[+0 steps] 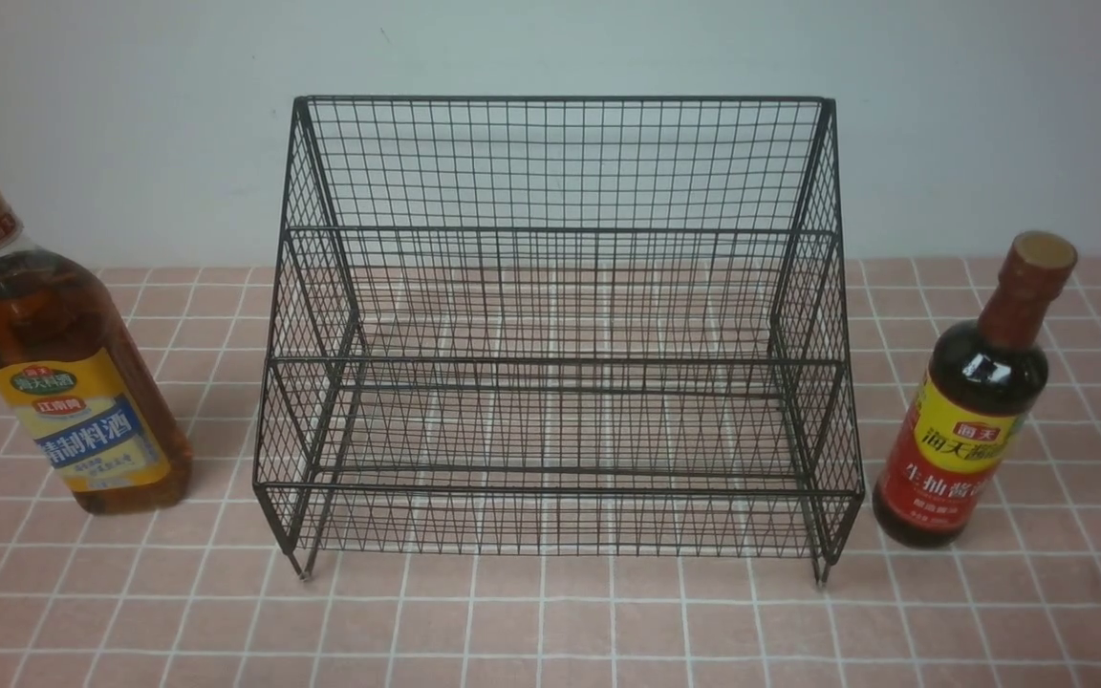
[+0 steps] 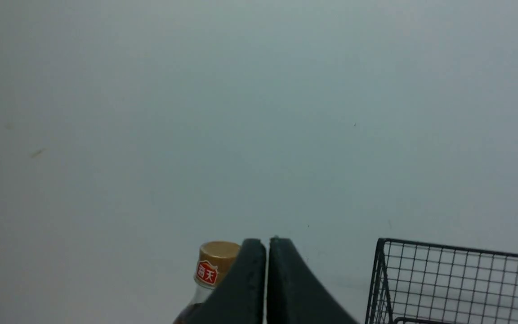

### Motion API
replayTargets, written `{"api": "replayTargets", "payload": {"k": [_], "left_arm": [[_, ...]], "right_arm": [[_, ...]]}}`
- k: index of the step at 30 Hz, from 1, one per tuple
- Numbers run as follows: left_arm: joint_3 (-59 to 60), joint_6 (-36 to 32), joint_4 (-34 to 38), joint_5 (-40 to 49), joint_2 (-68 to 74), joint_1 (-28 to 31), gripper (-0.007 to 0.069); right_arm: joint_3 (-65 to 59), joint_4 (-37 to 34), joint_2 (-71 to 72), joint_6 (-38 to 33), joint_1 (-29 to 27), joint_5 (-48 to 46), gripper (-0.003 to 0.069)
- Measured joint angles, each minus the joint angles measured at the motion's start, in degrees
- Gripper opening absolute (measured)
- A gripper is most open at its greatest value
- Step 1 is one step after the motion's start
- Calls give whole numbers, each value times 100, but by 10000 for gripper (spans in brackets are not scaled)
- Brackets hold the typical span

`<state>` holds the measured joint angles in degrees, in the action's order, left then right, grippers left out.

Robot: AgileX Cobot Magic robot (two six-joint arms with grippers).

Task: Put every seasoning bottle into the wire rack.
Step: Use the left arm to grab the condiment bottle closest to it

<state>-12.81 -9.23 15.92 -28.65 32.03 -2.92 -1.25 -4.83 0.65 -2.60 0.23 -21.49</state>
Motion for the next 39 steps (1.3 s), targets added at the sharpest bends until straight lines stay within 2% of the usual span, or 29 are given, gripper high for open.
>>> {"api": "replayTargets", "payload": {"k": [7,13,21,25,29,32,39], "left_arm": [[-1038,-113,14,171,1822,0,-2],[-1594,-299,19,414,2615,176,26],[-2152,-115,19,571,3093,837,71],[-2372,-38,-123,744,3105,848,75],[-2393,-28,-344,829,3138,848,118],[-2393,-28,-421,886,3215,848,189],[-2393,-23,-434,886,3636,848,511]], "right_arm": [[0,0,0,0,0,-5,-12],[0,-5,0,0,0,-5,-12],[0,-5,0,0,0,-5,-12],[0,-5,0,0,0,-5,-12],[0,-5,0,0,0,-5,-12],[0,-5,0,0,0,-5,-12],[0,-5,0,0,0,-5,-12]]}}
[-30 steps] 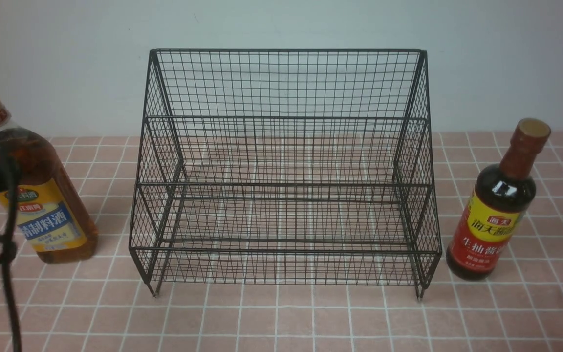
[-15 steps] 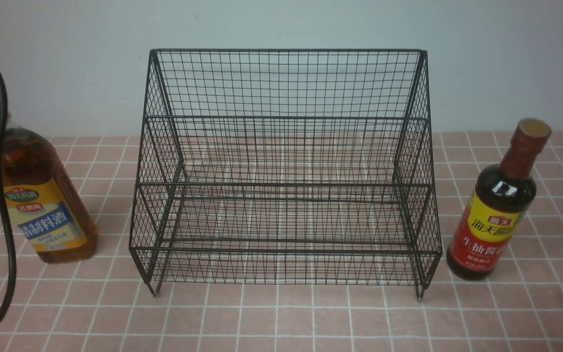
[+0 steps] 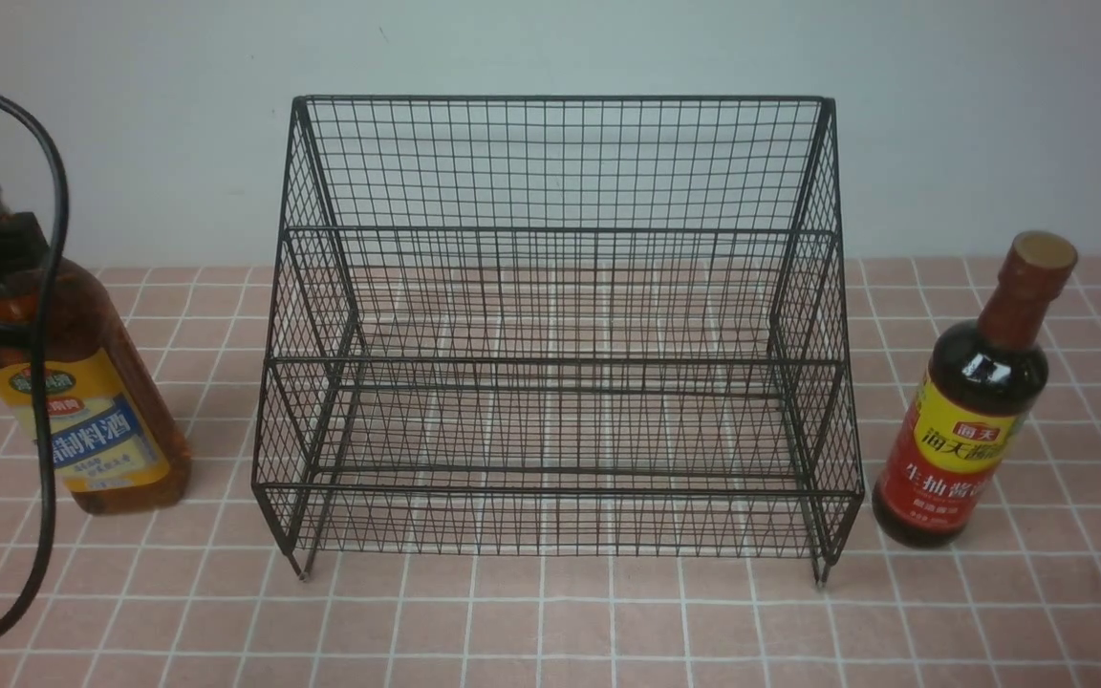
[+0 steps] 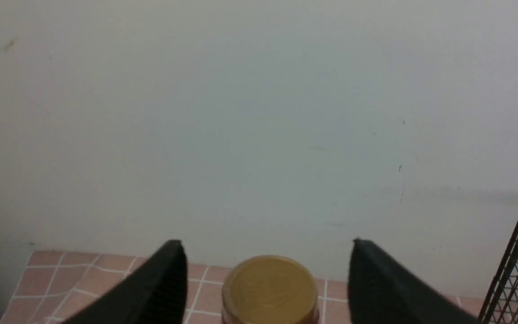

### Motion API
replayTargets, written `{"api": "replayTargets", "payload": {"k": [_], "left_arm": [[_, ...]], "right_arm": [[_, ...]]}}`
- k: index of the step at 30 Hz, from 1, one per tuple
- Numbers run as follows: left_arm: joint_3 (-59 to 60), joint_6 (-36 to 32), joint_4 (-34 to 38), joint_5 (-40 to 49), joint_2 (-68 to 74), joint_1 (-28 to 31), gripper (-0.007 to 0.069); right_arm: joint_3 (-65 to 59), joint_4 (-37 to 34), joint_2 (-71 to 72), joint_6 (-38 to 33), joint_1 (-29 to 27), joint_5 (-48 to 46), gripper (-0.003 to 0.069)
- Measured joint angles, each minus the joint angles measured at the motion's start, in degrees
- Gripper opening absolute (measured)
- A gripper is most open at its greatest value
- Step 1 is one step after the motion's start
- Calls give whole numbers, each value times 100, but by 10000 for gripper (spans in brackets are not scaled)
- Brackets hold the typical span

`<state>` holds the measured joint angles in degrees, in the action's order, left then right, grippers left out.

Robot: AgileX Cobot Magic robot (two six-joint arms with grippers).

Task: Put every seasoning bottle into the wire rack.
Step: Use the left arm to grab the condiment bottle closest to it, then use the left arm to put the condiment bottle back on the shelf

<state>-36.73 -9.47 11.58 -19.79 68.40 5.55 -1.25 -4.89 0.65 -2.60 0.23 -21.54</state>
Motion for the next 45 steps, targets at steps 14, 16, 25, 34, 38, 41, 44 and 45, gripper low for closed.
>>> {"api": "replayTargets", "payload": {"k": [14,16,25,34,38,41,44,45], "left_arm": [[-63,23,285,-431,797,0,643],[-63,23,285,-596,892,0,612],[-76,39,257,-893,1026,0,311],[-508,34,-66,460,514,0,311],[-1156,40,-107,1124,81,-6,311],[-1616,40,-126,1321,-135,-6,311],[-2054,40,-153,1547,-263,-72,311],[-2240,28,-179,1647,-287,-136,311]], "right_arm": [[0,0,0,0,0,-5,-12],[0,0,0,0,0,-5,-12],[0,0,0,0,0,-10,-12],[1,0,0,0,0,-15,-12],[5,0,0,0,0,-15,-12],[5,0,0,0,0,-15,-12],[5,-4,0,0,0,-15,-12],[5,-4,0,0,0,-15,-12]]}}
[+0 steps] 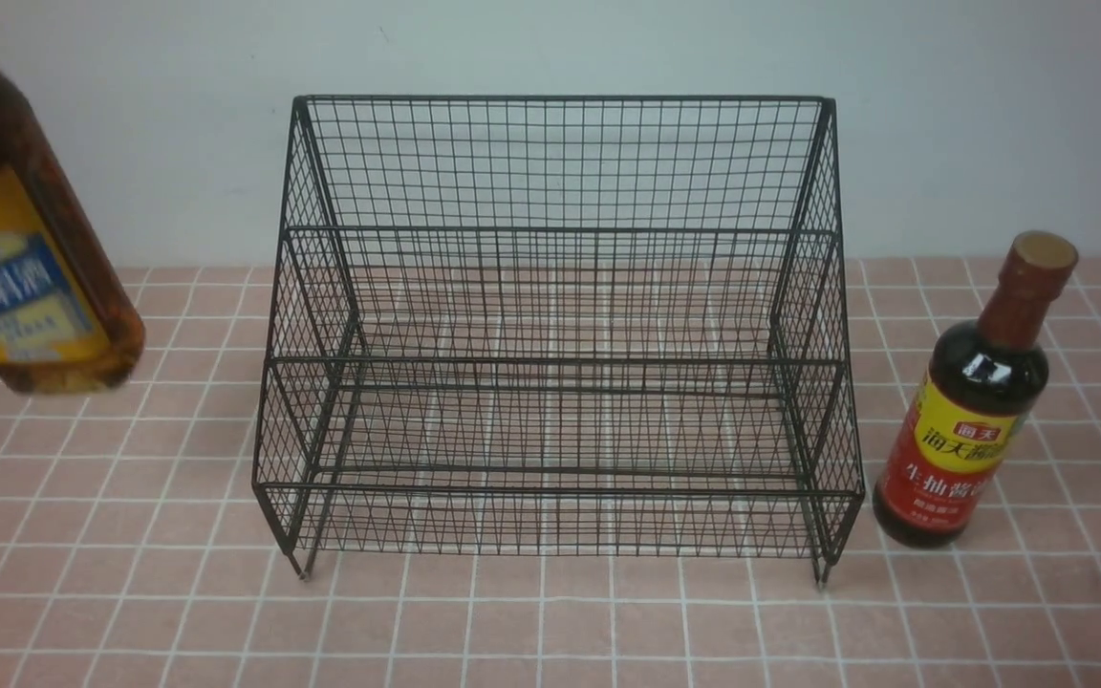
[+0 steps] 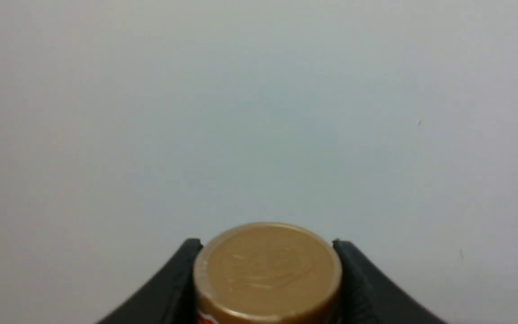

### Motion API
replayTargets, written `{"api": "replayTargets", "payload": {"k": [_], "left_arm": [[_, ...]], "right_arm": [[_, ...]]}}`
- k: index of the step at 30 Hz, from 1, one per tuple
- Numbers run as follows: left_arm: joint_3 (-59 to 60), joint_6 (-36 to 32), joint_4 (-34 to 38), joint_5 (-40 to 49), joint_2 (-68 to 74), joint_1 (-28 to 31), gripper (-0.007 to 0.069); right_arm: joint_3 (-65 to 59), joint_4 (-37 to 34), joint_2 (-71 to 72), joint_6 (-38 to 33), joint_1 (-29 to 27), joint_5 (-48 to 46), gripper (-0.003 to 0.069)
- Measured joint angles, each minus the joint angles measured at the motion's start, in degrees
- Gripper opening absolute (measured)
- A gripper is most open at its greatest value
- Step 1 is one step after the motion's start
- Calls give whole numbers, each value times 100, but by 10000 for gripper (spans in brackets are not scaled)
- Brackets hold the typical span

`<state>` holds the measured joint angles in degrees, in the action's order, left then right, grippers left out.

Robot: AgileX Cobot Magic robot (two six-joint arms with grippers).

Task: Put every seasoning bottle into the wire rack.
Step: Use the left arm to put the condiment bottle back on the shelf

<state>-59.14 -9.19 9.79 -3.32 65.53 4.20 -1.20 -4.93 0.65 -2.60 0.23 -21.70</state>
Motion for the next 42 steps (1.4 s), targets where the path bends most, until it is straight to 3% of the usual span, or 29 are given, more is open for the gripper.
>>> {"api": "replayTargets", "payload": {"k": [17,34,42], "left_arm": [[-1975,53,11,423,753,-2059,311],[-2895,42,5,425,2400,-2256,311],[-2899,-93,-18,1137,2664,-2256,311]], "right_arm": [[0,-6,0,0,0,0,-12],[0,-6,0,0,0,0,-12],[0,-6,0,0,0,0,-12]]}}
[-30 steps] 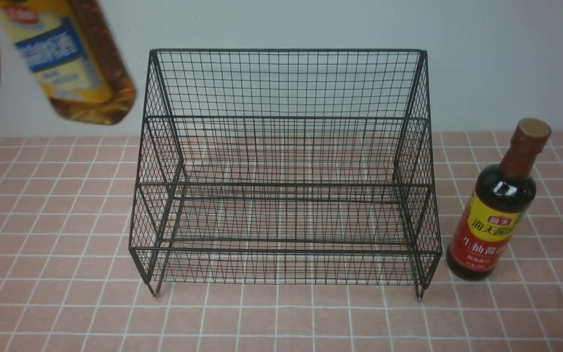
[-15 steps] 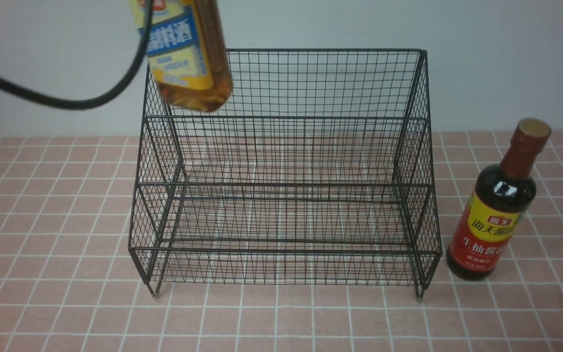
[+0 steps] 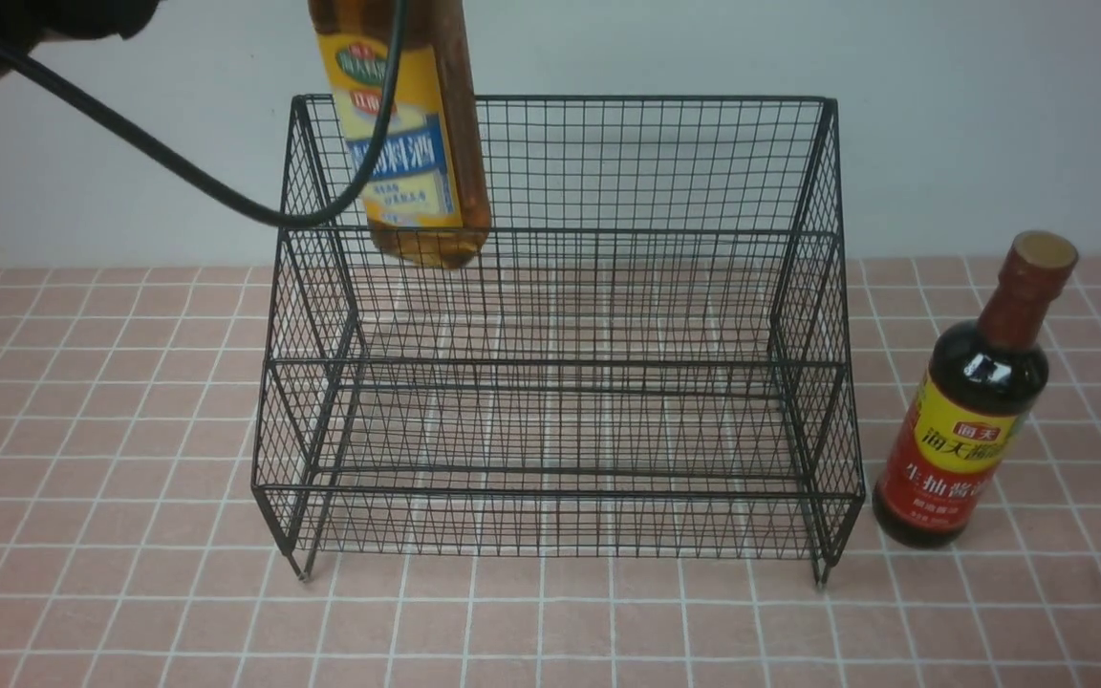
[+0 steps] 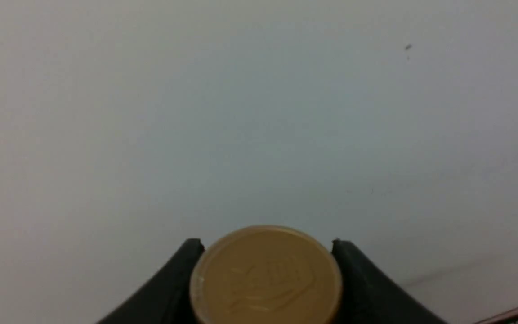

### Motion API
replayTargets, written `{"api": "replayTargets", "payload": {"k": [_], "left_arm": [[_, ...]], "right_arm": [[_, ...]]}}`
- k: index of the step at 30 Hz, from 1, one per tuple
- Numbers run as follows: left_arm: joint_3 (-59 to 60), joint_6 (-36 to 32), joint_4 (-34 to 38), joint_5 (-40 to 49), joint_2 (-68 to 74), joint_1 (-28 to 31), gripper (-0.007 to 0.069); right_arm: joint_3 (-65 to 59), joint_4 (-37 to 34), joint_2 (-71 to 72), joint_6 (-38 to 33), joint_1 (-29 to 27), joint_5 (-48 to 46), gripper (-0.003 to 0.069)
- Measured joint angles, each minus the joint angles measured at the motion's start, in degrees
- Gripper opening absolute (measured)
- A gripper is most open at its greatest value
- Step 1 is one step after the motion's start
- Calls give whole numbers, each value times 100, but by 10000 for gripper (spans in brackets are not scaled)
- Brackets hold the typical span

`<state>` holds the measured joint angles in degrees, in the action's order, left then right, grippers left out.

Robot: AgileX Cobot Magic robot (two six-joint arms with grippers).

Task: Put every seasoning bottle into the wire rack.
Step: Use the left arm to put the condiment bottle back on the shelf

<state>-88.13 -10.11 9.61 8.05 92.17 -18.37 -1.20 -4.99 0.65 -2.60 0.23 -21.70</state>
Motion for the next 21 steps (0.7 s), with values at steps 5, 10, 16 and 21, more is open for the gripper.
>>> {"api": "replayTargets", "payload": {"k": [5,10,16,21], "left_arm": [[0,-40,0,466,11,0,311],[-20,-277,-11,935,11,0,311],[-62,-324,-51,1291,11,0,311],[-91,-318,-145,1417,151,0,311]], "right_arm": [[0,0,0,0,0,0,-12],[0,0,0,0,0,0,-12],[0,0,0,0,0,0,-12],[0,0,0,0,0,0,-12]]}}
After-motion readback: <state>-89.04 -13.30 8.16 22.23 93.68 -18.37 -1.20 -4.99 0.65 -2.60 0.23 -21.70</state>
